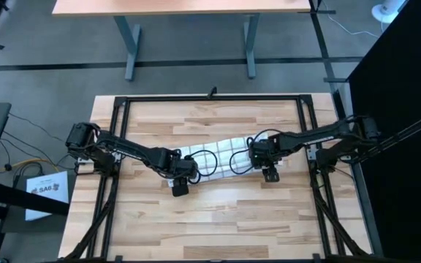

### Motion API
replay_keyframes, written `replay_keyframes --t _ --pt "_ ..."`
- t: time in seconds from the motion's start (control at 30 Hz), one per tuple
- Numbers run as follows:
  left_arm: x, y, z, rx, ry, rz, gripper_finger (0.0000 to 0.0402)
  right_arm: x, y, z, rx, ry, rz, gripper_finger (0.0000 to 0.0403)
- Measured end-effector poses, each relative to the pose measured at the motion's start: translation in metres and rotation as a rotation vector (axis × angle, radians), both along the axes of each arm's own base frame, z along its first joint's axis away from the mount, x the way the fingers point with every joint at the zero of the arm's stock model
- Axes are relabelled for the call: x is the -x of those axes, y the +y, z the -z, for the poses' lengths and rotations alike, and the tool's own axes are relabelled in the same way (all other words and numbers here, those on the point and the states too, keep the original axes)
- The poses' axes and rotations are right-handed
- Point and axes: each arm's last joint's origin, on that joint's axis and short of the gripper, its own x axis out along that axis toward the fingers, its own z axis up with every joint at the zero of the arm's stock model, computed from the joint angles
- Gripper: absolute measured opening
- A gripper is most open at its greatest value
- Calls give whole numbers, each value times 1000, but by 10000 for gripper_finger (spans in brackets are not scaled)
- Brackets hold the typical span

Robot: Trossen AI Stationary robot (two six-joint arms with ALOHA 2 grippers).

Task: Roll towel
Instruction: Roll the white checkered towel

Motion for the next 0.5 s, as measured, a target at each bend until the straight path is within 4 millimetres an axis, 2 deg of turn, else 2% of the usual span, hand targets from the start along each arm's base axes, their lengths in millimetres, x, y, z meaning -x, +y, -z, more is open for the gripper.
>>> replay_keyframes --t 0.17,0.4,0.5 --pt "-1 -2 1 6 -28 5 159 -1 1 3 -25 10 11 233" --pt "9 -1 20 27 -1 12 159 -3 1 2 -27 -9 17 232" --pt "9 -1 21 32 -12 12 139 -3 1 2 -29 -10 21 226"
